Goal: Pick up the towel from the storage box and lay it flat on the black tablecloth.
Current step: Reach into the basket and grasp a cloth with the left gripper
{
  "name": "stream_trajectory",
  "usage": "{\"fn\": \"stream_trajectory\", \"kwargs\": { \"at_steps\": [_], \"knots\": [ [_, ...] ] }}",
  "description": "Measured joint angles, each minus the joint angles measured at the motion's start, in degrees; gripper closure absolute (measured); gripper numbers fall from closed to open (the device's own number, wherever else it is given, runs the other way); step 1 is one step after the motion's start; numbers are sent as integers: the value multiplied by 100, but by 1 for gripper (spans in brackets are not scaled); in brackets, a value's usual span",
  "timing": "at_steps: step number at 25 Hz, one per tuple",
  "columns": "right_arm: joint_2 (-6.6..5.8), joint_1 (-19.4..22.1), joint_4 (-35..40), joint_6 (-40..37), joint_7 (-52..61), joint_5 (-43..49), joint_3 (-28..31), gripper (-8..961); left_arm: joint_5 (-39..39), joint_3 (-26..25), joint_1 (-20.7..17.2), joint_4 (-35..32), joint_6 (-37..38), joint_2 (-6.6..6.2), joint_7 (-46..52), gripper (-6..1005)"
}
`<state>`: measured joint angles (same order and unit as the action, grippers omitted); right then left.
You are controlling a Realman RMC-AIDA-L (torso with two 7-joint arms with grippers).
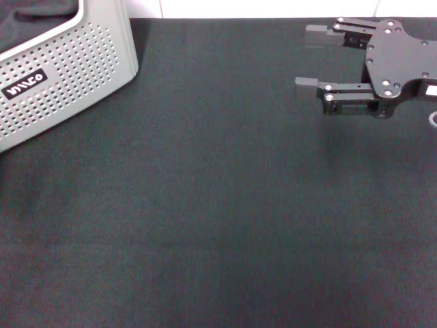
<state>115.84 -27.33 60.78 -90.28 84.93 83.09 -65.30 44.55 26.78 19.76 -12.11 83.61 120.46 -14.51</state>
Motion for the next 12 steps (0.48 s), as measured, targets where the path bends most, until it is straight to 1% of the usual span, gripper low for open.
{"fn": "stream_trajectory", "kwargs": {
  "at_steps": [7,12],
  "knots": [
    [7,6,-5,-19,26,-4,-11,209,-193,-2,-163,126,369,4,32,124],
    [8,14,-5,-25,29,-3,-49,211,-256,21,-184,198,496,4,-8,125]
  ]
}}
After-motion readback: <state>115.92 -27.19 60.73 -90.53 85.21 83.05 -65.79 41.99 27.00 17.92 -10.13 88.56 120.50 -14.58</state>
